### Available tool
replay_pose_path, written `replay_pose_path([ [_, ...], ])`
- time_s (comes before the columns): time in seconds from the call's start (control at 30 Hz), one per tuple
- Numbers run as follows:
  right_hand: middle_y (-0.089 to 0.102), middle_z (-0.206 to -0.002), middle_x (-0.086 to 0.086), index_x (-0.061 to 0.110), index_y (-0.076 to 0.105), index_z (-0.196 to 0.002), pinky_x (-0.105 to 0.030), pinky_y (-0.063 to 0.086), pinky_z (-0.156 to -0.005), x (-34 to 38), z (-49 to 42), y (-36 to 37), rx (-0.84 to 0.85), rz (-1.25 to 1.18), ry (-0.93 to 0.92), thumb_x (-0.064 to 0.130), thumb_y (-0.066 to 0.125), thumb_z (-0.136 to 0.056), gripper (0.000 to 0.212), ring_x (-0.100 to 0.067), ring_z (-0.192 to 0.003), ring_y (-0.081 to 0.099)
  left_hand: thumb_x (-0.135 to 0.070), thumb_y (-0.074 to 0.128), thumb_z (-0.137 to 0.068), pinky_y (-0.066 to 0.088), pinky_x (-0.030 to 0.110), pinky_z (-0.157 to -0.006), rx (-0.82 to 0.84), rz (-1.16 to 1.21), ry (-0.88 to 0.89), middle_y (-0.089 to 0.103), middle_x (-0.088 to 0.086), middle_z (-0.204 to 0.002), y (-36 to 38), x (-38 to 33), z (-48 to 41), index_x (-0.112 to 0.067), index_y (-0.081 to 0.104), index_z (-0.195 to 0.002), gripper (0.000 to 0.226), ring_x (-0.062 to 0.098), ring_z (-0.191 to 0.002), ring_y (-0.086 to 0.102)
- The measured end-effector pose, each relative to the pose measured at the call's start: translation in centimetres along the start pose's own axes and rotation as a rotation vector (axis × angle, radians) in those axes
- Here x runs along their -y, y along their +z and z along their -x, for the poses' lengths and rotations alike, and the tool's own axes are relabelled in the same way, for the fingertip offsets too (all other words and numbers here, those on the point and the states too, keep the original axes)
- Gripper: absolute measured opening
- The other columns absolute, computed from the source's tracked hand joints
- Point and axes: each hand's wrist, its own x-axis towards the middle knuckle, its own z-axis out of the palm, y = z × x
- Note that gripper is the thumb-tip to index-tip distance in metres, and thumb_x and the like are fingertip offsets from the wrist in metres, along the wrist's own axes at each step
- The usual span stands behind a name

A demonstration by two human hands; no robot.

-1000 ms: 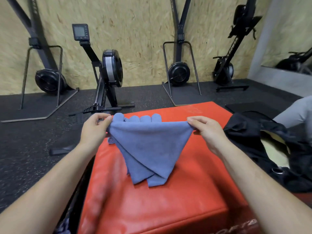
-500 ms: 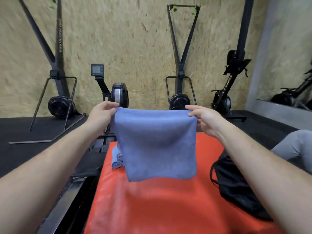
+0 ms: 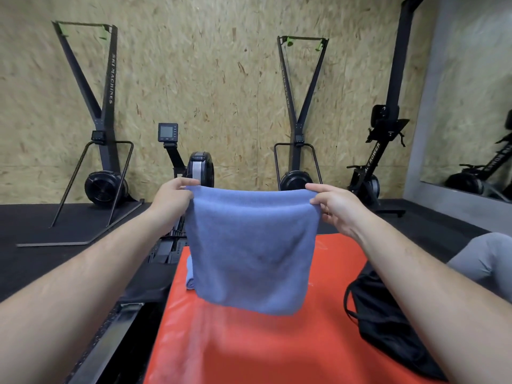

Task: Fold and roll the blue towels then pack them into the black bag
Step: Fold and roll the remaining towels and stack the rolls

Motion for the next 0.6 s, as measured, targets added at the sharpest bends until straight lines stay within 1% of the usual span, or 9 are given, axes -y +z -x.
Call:
replay_pose_path([
  [0.07, 0.075, -0.098, -0.001, 0.019, 0.076, -0.107, -0.026, 0.049, -0.074, 0.1, 0.0, -0.1, 0.008, -0.013, -0.023, 0.002, 0.068, -0.082, 0.031, -0.017, -0.085, 0.067, -0.001, 0.047, -0.086, 0.039, 0.030, -0.063, 0.003, 0.032, -0.010, 0.064, 0.004, -0.102, -0.3, -0.1, 0.3, -0.022, 0.071, -0.111, 0.040, 0.018, -0.074, 0.049],
  [0.13, 0.076, -0.103, -0.006, 0.016, 0.076, -0.106, -0.023, 0.052, -0.073, 0.1, 0.0, -0.2, -0.015, -0.025, -0.049, 0.003, 0.075, -0.079, 0.030, -0.021, -0.099, 0.071, -0.004, 0.055, -0.087, 0.044, 0.032, -0.077, 0.011, 0.069, 0.000, 0.066, -0.001, -0.114, -0.6, -0.3, 0.6, -0.019, 0.072, -0.113, 0.034, 0.017, -0.094, 0.056],
  [0.2, 0.075, -0.103, -0.007, 0.015, 0.076, -0.105, -0.016, 0.050, -0.062, 0.3, 0.6, -0.3, -0.035, 0.026, -0.090, 0.003, 0.078, -0.077, 0.031, -0.021, -0.100, 0.071, -0.005, 0.064, -0.088, 0.045, 0.033, -0.091, 0.024, 0.070, 0.014, 0.065, 0.000, -0.119, -1.0, -0.2, 0.7, -0.015, 0.070, -0.118, 0.033, 0.017, -0.107, 0.057],
  [0.27, 0.072, -0.107, -0.003, 0.019, 0.077, -0.103, -0.019, 0.052, -0.068, 0.5, 1.3, -0.4, -0.048, 0.125, -0.113, 0.003, 0.080, -0.075, 0.032, -0.016, -0.101, 0.068, -0.005, 0.070, -0.086, 0.046, 0.032, -0.094, 0.050, 0.021, 0.026, 0.065, 0.003, -0.117, -1.5, -0.1, 1.2, -0.015, 0.069, -0.120, 0.036, 0.019, -0.109, 0.059],
  [0.37, 0.070, -0.108, -0.003, 0.021, 0.077, -0.098, -0.029, 0.057, -0.080, 0.7, 2.6, -0.6, -0.008, 0.258, -0.122, 0.000, 0.079, -0.073, 0.033, -0.016, -0.103, 0.067, -0.008, 0.074, -0.085, 0.051, 0.031, -0.085, 0.066, -0.140, 0.092, 0.068, 0.003, -0.109, -2.3, 0.1, 2.2, -0.019, 0.070, -0.116, 0.034, 0.019, -0.101, 0.064],
  [0.47, 0.074, -0.098, -0.006, 0.020, 0.075, -0.094, -0.030, 0.060, -0.076, 1.1, 4.4, -1.3, 0.046, 0.385, -0.161, 0.002, 0.076, -0.078, 0.025, -0.019, -0.094, 0.072, -0.013, 0.067, -0.091, 0.043, 0.020, -0.068, 0.057, -0.361, 0.263, 0.068, -0.001, -0.094, -3.2, -0.4, 4.0, -0.023, 0.071, -0.104, 0.016, 0.006, -0.083, 0.059],
  [0.5, 0.075, -0.094, -0.006, 0.020, 0.075, -0.092, -0.032, 0.061, -0.075, 1.3, 4.9, -1.7, 0.062, 0.430, -0.180, 0.003, 0.075, -0.080, 0.021, -0.020, -0.089, 0.073, -0.014, 0.065, -0.093, 0.042, 0.021, -0.065, 0.061, -0.420, 0.317, 0.068, 0.000, -0.088, -3.7, -0.5, 4.4, -0.024, 0.070, -0.097, 0.012, 0.007, -0.078, 0.058],
  [0.57, 0.075, -0.085, -0.005, 0.021, 0.076, -0.087, -0.036, 0.062, -0.072, 1.8, 5.8, -2.3, 0.085, 0.515, -0.218, 0.009, 0.071, -0.084, 0.012, -0.020, -0.079, 0.074, -0.014, 0.062, -0.095, 0.040, 0.020, -0.060, 0.075, -0.514, 0.397, 0.065, 0.004, -0.076, -4.6, -0.9, 4.9, -0.023, 0.070, -0.087, 0.014, 0.012, -0.067, 0.055],
  [0.6, 0.074, -0.080, -0.003, 0.022, 0.075, -0.084, -0.033, 0.061, -0.069, 2.1, 6.2, -2.5, 0.090, 0.577, -0.245, 0.014, 0.071, -0.085, 0.009, -0.016, -0.073, 0.071, -0.013, 0.062, -0.096, 0.037, 0.019, -0.056, 0.092, -0.528, 0.418, 0.063, 0.005, -0.071, -5.0, -1.0, 4.9, -0.021, 0.069, -0.083, 0.016, 0.011, -0.062, 0.052],
])
